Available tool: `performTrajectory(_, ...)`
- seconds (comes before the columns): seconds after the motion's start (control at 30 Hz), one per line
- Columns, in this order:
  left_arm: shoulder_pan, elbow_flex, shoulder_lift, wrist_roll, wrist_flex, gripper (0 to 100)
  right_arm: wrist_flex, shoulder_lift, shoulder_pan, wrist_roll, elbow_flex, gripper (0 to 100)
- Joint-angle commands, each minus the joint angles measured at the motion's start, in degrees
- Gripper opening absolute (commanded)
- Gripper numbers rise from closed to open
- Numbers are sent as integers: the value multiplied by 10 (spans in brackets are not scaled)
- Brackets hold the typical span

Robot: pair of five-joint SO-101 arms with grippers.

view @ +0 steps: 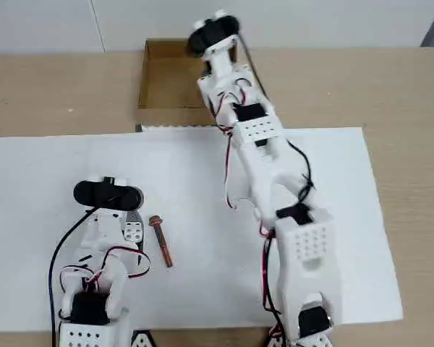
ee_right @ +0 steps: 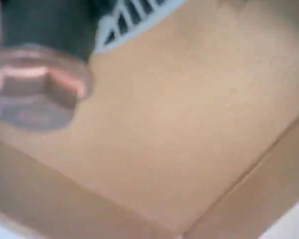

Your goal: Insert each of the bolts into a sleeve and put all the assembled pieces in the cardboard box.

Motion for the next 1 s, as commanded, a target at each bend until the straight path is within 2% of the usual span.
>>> performTrajectory(0.0,-2,-2,-4,-3,4,6,-11,24,-14,34,-84,8)
performTrajectory(0.17,-2,-2,-4,-3,4,6,-11,39,-34,76,-92,12)
performTrajectory(0.37,-2,-2,-4,-3,4,6,22,37,-36,82,-92,167)
performTrajectory(0.43,-2,-2,-4,-3,4,6,36,37,-35,82,-93,180)
performTrajectory(0.7,-2,-2,-4,-3,4,6,40,14,-29,82,-93,115)
performTrajectory(0.87,-2,-2,-4,-3,4,6,42,-26,-19,82,-93,34)
performTrajectory(0.97,-2,-2,-4,-3,4,6,77,-63,-17,82,-93,4)
